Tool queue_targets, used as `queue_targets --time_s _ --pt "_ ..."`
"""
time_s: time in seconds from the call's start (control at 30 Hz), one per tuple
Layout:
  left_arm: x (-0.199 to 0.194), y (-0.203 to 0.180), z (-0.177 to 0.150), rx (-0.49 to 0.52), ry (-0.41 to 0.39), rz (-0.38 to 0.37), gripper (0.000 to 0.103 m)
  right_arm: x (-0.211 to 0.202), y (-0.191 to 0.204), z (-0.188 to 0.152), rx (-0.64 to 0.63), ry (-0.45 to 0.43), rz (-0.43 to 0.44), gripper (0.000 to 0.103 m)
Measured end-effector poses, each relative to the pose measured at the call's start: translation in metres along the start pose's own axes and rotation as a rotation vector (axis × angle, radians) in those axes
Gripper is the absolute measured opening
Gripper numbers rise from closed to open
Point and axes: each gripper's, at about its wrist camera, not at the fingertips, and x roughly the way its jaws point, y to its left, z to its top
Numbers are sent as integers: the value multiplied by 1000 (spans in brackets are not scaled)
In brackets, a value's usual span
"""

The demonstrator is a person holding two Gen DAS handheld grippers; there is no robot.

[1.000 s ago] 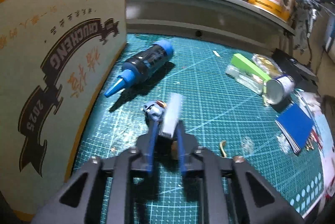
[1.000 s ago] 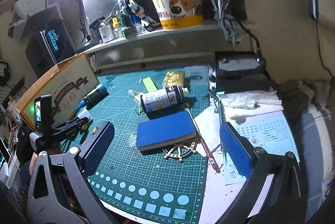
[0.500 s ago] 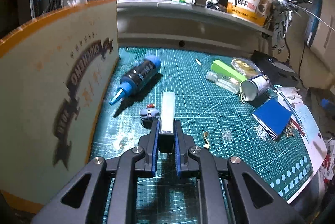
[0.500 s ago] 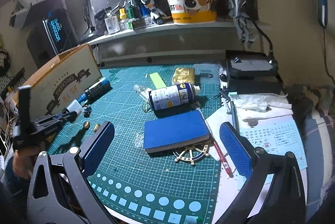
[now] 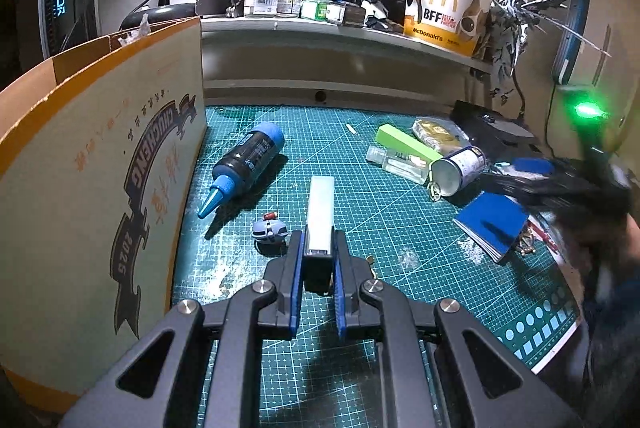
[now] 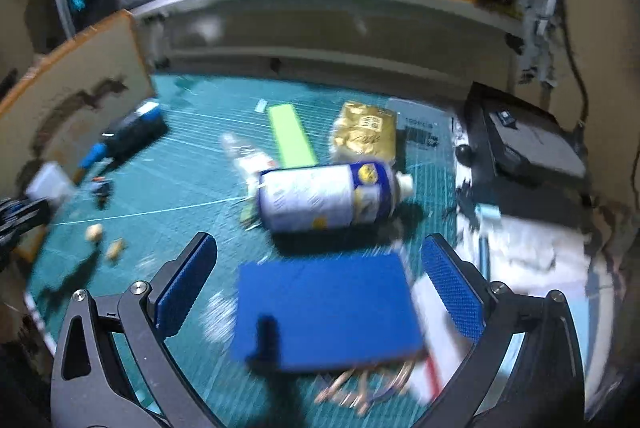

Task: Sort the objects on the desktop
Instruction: 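Grasp the blue-and-white spray can with the right tool while the left tool holds the white part, then lift the white part and spray can and carry them toward the box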

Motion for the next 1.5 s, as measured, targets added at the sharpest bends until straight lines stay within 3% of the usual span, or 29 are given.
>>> queue_targets --time_s 0.5,0.8,0.9,1.23,1.5 --pt "1 9 6 13 14 -3 13 62 6 24 -101 92 -14 103" --pt "6 6 4 24 33 -1 13 58 2 20 -77 62 52 99" --pt "7 4 4 29 36 0 13 50 -1 20 -64 31 68 95" --pt "4 -1 9 36 17 22 13 11 4 10 -46 -62 69 95" --pt "-7 -7 14 56 -10 29 13 -56 17 -7 -24 -175 52 95"
